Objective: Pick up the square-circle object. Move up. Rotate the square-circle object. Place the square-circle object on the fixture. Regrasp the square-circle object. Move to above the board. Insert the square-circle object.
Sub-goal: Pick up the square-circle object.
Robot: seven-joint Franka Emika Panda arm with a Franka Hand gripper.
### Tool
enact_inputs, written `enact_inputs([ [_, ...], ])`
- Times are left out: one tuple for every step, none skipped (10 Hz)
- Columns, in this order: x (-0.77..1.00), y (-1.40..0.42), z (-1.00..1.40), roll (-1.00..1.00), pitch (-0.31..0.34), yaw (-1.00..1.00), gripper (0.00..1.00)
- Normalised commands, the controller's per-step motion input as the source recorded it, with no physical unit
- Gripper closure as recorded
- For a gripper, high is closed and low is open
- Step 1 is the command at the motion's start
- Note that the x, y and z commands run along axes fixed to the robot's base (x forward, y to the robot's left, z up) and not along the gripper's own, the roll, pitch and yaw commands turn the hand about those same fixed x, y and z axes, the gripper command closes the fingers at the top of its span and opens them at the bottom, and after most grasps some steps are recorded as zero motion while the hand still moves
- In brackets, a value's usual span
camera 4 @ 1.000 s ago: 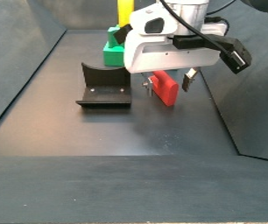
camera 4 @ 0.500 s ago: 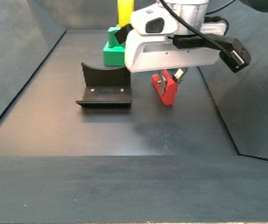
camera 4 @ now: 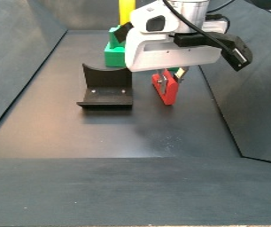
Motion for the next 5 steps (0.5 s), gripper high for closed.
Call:
enact_inputs([
  [0.0,0.0,0.0,0.0,0.0,0.0,1.0],
  [0.0,0.0,0.0,0.0,0.0,0.0,1.0],
  [0.0,0.0,0.0,0.0,0.0,0.0,1.0],
  [0.0,0.0,0.0,0.0,0.0,0.0,1.0],
  [0.0,0.0,0.0,0.0,0.0,0.0,1.0],
])
